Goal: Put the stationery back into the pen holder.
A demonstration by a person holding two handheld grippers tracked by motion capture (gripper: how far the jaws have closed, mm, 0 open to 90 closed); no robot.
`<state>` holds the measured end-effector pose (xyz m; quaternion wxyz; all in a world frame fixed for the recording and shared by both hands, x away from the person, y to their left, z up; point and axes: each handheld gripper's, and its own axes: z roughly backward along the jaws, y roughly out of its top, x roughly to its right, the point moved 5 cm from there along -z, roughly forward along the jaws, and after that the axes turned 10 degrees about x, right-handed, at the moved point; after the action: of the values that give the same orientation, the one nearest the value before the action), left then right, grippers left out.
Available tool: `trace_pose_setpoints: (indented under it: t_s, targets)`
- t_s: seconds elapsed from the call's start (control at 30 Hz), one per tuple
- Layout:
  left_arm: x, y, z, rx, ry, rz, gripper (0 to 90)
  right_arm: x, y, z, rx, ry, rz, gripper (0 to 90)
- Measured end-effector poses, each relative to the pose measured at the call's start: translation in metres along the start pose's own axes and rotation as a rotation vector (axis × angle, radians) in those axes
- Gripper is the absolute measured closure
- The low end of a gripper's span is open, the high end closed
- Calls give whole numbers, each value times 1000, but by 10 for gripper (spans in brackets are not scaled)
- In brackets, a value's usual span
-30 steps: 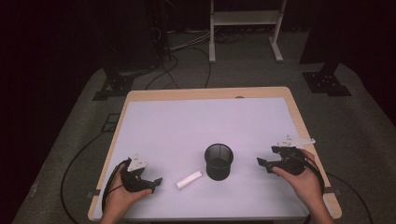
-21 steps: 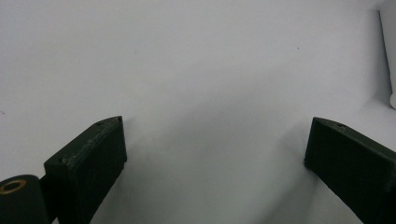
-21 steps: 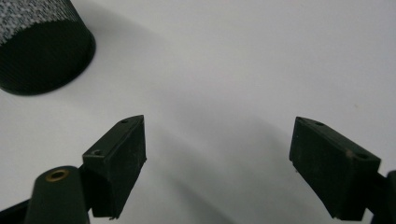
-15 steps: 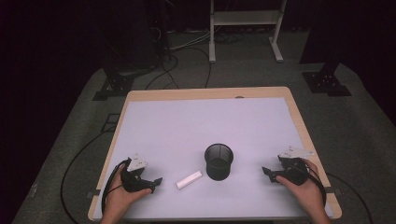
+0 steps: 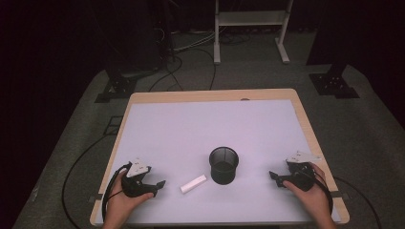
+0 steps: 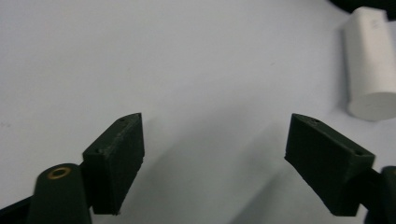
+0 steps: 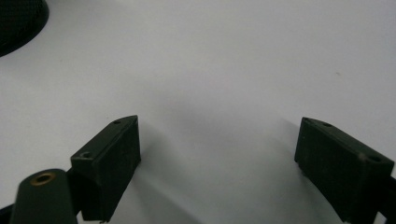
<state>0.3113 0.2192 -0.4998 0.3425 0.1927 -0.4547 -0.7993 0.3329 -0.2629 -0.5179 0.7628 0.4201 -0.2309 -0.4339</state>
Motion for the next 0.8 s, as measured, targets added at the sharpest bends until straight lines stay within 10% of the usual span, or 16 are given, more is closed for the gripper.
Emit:
trace_pose_setpoints:
  t_s: [0.8]
  targets:
    - [42,19,-9,45,-144,-22,242,0,0,0,0,3,-5,132]
